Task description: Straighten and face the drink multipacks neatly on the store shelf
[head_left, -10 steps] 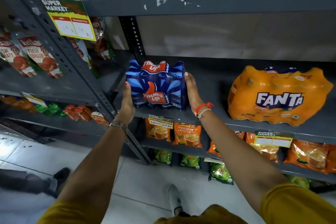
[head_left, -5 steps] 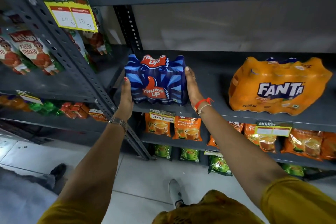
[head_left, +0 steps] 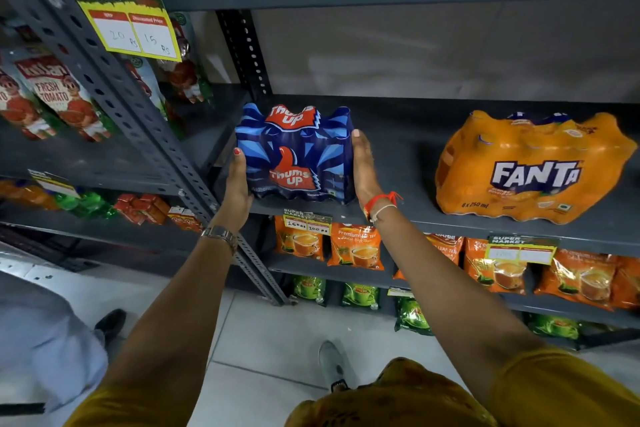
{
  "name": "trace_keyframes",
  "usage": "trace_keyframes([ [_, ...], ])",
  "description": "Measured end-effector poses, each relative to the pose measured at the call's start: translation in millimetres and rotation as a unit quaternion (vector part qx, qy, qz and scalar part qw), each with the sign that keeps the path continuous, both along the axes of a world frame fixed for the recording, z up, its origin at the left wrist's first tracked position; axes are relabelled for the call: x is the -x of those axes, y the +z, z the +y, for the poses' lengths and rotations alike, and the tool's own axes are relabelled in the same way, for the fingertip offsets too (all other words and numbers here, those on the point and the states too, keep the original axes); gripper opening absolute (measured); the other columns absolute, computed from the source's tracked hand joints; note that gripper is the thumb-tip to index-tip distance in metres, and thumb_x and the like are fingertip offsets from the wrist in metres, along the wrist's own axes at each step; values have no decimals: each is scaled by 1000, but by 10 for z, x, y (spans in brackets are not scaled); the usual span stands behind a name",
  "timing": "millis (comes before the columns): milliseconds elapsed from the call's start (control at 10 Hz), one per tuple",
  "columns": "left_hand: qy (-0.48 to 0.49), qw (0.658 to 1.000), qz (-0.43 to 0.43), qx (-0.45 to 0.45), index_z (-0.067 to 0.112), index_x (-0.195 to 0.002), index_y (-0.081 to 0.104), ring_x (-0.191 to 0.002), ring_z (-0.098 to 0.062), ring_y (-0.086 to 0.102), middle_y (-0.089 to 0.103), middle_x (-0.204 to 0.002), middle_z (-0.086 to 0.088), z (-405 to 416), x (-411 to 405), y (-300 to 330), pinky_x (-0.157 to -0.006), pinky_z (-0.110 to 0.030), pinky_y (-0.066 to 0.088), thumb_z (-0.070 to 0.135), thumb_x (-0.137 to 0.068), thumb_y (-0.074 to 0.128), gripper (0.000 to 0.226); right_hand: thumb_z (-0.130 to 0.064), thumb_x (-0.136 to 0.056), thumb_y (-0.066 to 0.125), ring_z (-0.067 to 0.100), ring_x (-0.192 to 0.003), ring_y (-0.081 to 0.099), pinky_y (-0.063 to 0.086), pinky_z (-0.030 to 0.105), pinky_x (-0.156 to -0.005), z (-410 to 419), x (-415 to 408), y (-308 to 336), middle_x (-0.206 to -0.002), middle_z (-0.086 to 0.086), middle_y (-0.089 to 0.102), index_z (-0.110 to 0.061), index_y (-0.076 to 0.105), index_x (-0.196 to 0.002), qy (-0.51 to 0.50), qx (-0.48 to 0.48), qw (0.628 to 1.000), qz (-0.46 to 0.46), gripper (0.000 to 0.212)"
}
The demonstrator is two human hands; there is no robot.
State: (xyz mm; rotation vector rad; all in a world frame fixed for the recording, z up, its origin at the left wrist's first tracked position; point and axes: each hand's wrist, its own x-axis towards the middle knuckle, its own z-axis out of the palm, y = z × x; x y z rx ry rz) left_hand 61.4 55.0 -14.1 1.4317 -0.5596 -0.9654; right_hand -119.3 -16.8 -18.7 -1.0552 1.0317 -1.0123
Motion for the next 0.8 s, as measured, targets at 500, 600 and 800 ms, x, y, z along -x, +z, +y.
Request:
trace_keyframes([
  [500,16,1000,-10,-8,19,-138,40,-102,-13,58,55,-127,-2,-10,43,21,-78,-26,47,55,-94,29,58,-51,-95,37,19,-106,61,55,24,-74,19,57,53,-135,10,50,-25,30,-141,16,-1,1000,-17,54],
  [600,20,1000,-5,3,18,-138,39,-91,-7,58,54,-121,1,2,70,48,-69,-22,48,54,-95,29,57,-50,-96,34,20,-109,59,54,22,-72,16,79,57,-137,9,48,-25,28,-142,31,-1,999,-20,53],
  [800,135,980,-143,27,16,-147,22,-125,-14,42,32,-151,-7,113,164,-11,-107,-34,37,41,-97,38,58,-75,-79,37,26,-132,44,42,51,-106,181,175,9,-148,5,37,-36,27,-143,9,40,998,51,75],
])
